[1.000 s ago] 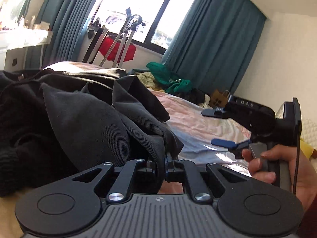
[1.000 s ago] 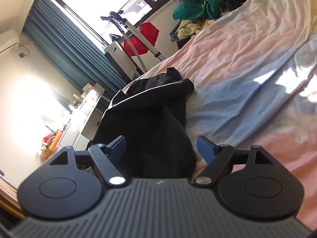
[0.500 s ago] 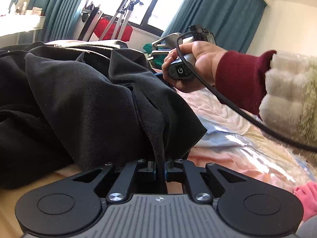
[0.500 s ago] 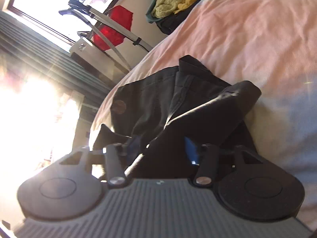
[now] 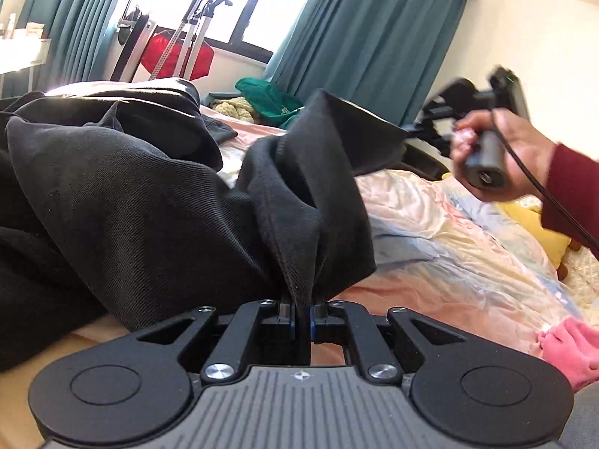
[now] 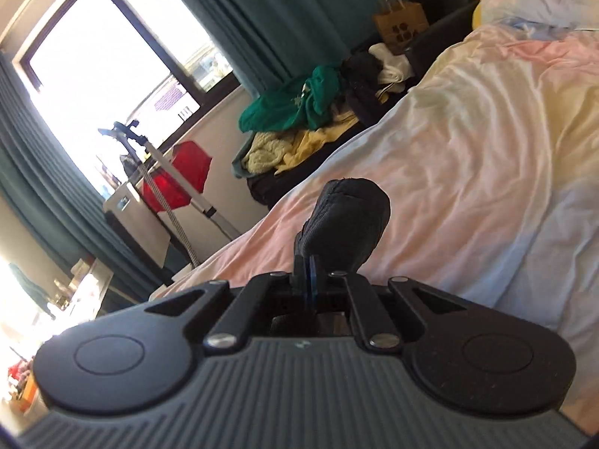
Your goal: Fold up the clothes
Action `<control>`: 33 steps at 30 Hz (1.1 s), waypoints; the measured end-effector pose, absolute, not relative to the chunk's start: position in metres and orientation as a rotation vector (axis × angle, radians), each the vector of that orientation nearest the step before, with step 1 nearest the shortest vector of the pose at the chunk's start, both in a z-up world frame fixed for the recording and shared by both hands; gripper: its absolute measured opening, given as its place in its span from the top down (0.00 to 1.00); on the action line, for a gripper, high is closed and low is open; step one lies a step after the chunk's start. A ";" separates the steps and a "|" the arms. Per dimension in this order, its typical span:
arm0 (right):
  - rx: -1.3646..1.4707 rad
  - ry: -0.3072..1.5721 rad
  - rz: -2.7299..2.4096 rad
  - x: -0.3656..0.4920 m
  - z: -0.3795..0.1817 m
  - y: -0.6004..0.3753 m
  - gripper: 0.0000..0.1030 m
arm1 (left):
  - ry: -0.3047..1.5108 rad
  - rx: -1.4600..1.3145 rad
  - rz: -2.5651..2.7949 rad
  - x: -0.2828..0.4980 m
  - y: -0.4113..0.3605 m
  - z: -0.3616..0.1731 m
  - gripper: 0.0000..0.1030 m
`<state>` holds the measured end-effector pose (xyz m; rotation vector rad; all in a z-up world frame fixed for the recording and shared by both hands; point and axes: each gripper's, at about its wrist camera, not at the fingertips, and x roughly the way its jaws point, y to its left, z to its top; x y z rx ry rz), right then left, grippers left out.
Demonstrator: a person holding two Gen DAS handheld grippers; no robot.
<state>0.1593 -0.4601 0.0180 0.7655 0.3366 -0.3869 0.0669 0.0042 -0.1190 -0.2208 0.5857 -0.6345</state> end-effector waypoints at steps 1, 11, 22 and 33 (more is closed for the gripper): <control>0.782 0.329 -0.420 0.137 0.012 -0.473 0.95 | 0.588 -0.224 -0.632 0.066 0.006 -0.120 0.94; 1.293 0.407 -0.549 -0.005 -0.108 -0.529 0.93 | 0.605 -0.148 -0.584 0.043 -0.001 -0.125 0.93; 1.548 0.393 -0.455 -0.003 -0.140 -0.534 0.50 | 0.619 -0.103 -0.543 0.047 -0.014 -0.121 0.93; 1.321 0.409 -0.507 0.032 -0.123 -0.550 0.49 | 0.641 -0.139 -0.522 0.057 -0.016 -0.122 0.92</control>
